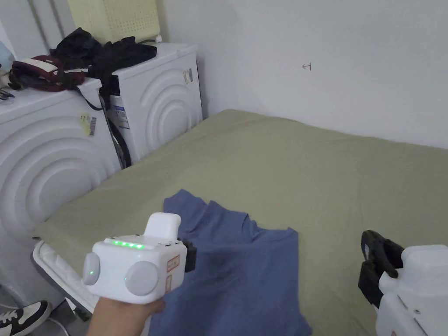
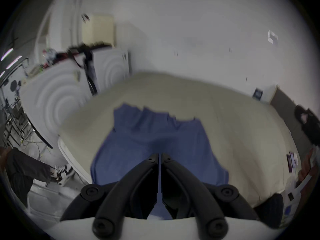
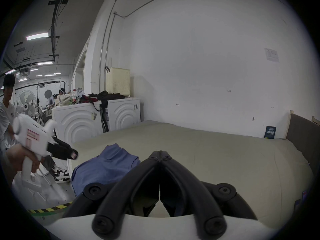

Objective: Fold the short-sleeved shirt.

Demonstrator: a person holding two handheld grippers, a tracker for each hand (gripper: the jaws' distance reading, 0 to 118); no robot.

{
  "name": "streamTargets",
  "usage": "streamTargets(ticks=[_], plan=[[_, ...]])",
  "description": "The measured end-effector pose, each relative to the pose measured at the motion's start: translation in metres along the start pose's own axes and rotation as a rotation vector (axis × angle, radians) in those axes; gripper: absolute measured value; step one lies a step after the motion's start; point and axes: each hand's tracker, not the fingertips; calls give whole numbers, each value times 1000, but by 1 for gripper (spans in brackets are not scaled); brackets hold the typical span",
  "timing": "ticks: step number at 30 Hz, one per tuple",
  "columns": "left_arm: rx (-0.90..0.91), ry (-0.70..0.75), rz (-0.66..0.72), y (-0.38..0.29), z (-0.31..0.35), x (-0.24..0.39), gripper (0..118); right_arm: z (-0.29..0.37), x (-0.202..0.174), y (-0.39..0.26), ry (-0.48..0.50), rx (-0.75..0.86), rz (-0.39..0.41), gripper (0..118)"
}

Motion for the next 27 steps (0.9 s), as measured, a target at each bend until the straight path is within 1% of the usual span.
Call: streamTargets(ticks=[2, 3, 6, 7, 9, 10, 11, 12, 13, 14, 15, 16, 18, 19, 20, 26, 27], plan=[[-160, -30, -13, 2, -46, -1, 2, -9, 4, -8, -2, -18, -15, 0], [-159, -23, -1, 5, -65, -4, 2, -15, 6, -11, -3, -29, -22, 0], [-238, -8, -3, 2, -116, -8, 2, -29, 11, -21, -4, -55, -29, 0], [0, 33, 7, 14, -130, -12, 2, -34, 13, -24, -3, -65, -28, 0], [-23, -2, 15, 16, -150, -15, 2, -42, 16, -28, -2, -85, -27, 0], [2, -9, 16, 19, -155, -16, 3, -46, 19, -31, 0, -91, -29, 0], [18, -11, 18, 22, -160, -17, 11, -49, 20, -33, 1, -97, -29, 0], [41, 8, 21, 25, -164, -16, 39, -53, 22, -35, -3, -102, -29, 0], [42, 24, 14, 28, -169, -16, 86, -56, 22, -38, -4, -108, -34, 0], [30, 20, 8, 30, -175, -17, 101, -59, 24, -40, -2, -115, -43, 0], [19, -4, -9, 32, -180, -17, 103, -61, 25, -42, 0, -120, -50, 0], [11, -23, -27, 35, -185, -11, 104, -63, 25, -44, 1, -125, -53, 0], [-2, -30, -52, 36, -200, -4, 107, -66, 25, -48, 2, -134, -55, 0], [-11, 23, -59, 35, -205, -5, 108, -67, 25, -50, 5, -139, -56, 0], [-18, 45, -63, 36, -212, -3, 108, -68, 26, -51, 8, -144, -56, 0], [-113, 110, -43, 19, -245, -12, 110, -67, 29, -52, 10, -148, -51, 0], [-108, 76, -12, 15, -247, -15, 110, -67, 31, -51, 10, -149, -53, 0]])
